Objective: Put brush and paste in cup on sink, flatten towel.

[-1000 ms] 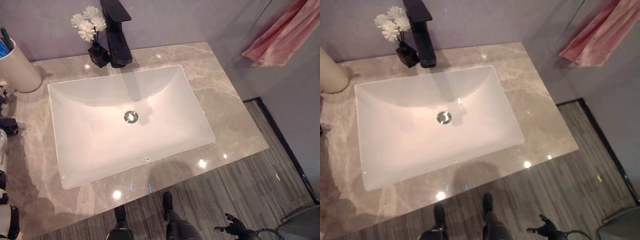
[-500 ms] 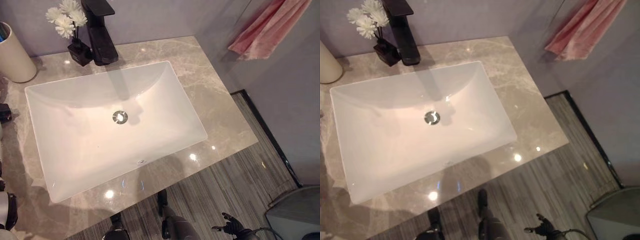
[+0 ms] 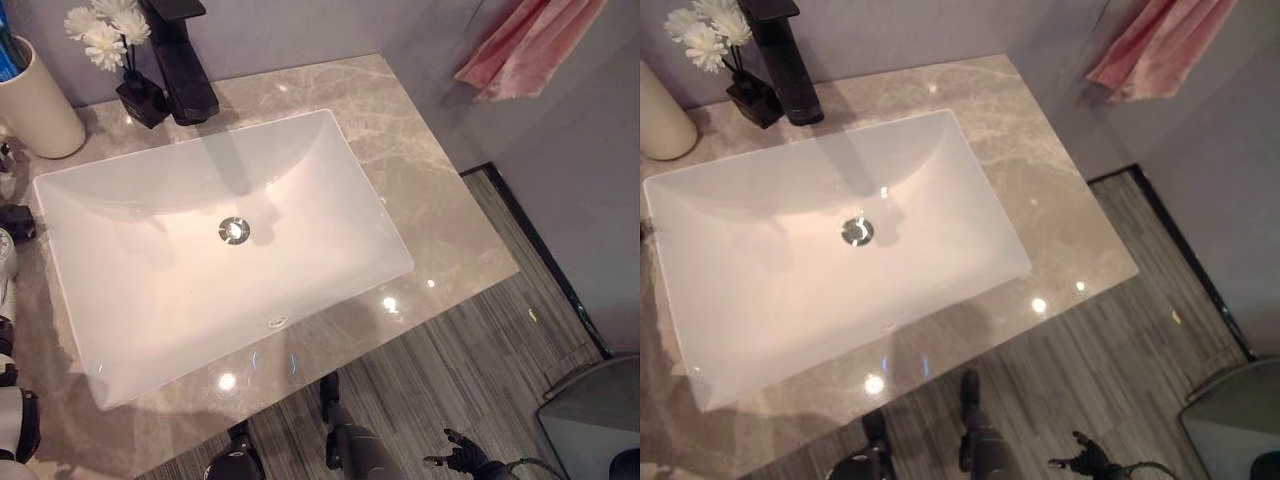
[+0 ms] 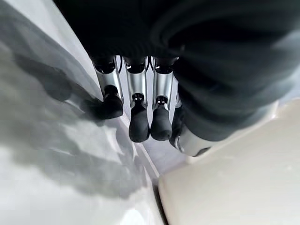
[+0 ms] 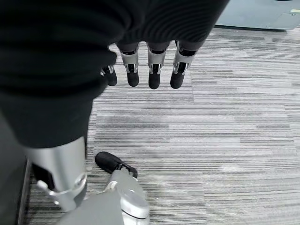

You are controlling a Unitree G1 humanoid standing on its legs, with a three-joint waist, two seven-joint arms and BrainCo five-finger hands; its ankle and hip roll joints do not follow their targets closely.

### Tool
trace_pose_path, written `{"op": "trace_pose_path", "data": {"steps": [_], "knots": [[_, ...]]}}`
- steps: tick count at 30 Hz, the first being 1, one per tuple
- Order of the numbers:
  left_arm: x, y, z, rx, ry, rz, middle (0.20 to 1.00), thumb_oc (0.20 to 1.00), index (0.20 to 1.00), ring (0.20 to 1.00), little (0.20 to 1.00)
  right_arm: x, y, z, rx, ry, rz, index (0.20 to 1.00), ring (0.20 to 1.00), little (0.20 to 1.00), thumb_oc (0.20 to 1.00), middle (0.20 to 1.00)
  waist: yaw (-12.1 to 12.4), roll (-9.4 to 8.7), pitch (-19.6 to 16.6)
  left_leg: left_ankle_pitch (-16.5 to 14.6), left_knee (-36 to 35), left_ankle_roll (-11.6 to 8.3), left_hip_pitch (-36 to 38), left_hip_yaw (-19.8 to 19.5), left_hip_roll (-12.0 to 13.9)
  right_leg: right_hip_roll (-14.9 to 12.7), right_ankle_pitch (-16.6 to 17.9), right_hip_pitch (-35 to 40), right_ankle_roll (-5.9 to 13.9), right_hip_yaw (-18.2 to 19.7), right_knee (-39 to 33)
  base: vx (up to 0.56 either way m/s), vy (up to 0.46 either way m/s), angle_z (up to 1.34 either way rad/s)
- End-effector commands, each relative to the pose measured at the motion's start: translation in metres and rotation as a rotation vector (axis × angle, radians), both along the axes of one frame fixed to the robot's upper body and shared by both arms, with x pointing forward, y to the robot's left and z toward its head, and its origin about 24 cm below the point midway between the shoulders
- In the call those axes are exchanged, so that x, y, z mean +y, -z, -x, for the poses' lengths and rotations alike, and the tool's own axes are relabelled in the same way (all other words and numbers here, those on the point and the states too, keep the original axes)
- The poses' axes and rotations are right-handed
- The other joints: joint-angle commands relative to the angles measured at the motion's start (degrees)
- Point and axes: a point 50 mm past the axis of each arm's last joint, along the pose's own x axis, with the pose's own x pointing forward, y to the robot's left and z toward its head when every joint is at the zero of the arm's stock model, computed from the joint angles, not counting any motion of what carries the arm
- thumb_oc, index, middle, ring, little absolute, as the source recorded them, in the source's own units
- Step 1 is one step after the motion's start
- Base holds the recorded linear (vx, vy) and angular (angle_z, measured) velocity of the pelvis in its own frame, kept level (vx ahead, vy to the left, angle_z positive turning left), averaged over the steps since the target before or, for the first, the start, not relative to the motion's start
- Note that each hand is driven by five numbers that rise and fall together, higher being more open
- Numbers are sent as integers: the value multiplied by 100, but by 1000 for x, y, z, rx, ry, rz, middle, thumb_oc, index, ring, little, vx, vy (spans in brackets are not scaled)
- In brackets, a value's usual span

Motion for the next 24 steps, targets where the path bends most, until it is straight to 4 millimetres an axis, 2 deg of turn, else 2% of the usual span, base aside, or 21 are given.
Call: {"op": "trace_pose_path", "data": {"steps": [1, 8, 11, 12, 18, 21, 22, 24], "knots": [[-8, 39, -7, 121, 28, 41, 200, 200, 200, 200, 200, -15, -4, 4, 3, 10, 36, 1000, 1000, 1000, 1000, 1000, -35, 194, 2, -62, 447, 31, -330, -751, 249, -503, 840, 767, 672, 33, 4, 4, -16, -5], [-3, 43, -4, 130, -7, 48, 200, 200, 200, 200, 200, -16, -2, 11, 25, 11, 42, 1000, 1000, 1000, 1000, 1000, -42, 186, -47, -81, 468, 24, -293, -737, 284, -478, 751, 767, 664, 70, 5, 2, -16, -9], [8, 49, 0, 125, -109, 99, 200, 200, 200, 200, 200, -14, 1, 15, 45, 6, 43, 1000, 1000, 1000, 1000, 1000, -46, 187, -89, -61, 434, 15, -259, -732, 285, -472, 692, 776, 652, 63, 4, -31, -15, 1], [7, 49, -1, 119, -122, 106, 200, 200, 200, 200, 200, -14, 1, 16, 46, 4, 44, 1000, 1000, 1000, 1000, 1000, -58, 151, -66, 121, 444, 43, -323, -668, 273, -500, 750, 716, 632, 64, 18, -94, -54, 3], [2, 64, 1, 98, -156, 135, 200, 200, 200, 200, 200, -11, 4, 22, 70, 6, 47, 1000, 1000, 1000, 1000, 1000, 24, 174, -136, 175, 352, 10, -233, -798, 284, -505, 558, 851, 582, -83, 22, 7, -49, -5], [5, 76, 11, 81, -175, 167, 200, 200, 200, 200, 200, -11, 5, 25, 76, 12, 49, 1000, 1000, 1000, 1000, 1000, 103, 210, -215, 220, 233, -2, -103, -889, 285, -503, 402, 985, 538, -194, 35, 64, -42, 17], [10, 86, 26, 65, -209, 190, 200, 200, 200, 200, 200, -9, 4, 23, 62, 23, 37, 1000, 1000, 1000, 1000, 1000, 189, 256, -270, 276, 125, -26, 46, -965, 319, -462, 225, 1095, 484, -257, 115, 88, -59, 20], [12, 92, 32, 63, -220, 200, 200, 200, 200, 200, 200, -8, 5, 25, 65, 24, 35, 1000, 1000, 1000, 1000, 1000, 210, 273, -294, 321, 59, -29, 114, -979, 326, -444, 146, 1119, 459, -269, 159, 58, -54, 11]]}}
